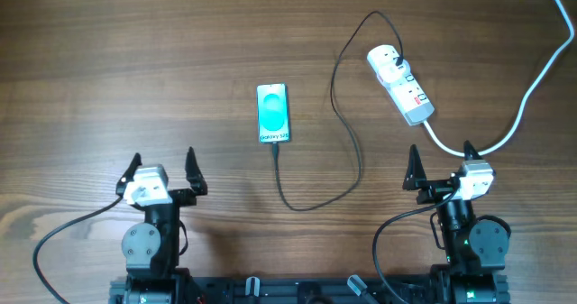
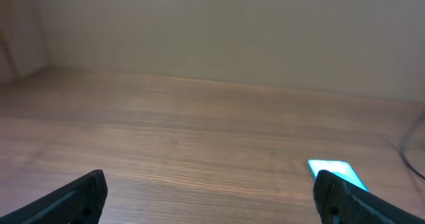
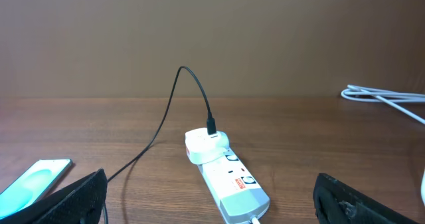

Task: Plug charger to phone and switch on socket

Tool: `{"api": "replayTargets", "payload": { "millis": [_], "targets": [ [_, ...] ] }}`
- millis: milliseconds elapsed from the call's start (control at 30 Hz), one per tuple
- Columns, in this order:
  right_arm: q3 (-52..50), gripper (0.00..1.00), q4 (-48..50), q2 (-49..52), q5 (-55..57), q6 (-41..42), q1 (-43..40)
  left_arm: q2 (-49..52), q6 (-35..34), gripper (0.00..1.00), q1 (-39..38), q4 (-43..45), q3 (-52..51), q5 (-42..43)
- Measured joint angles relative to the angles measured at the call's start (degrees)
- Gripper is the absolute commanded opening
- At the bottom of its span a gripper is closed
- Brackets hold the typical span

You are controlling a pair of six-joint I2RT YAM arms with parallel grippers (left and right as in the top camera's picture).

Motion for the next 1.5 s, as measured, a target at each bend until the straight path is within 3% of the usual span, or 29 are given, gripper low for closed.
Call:
{"api": "replayTargets", "payload": {
  "millis": [467,1500],
  "targets": [
    [0.00,1.00,0.00,0.00,-0.02,0.00,0.00,0.00,3.87,1.00,0.00,0.07,0.00,-0.42],
    [0.00,1.00,0.00,0.00,0.00,0.00,0.00,0.00,3.96,1.00,0.00,0.07,0.00,-0.42]
  ]
}}
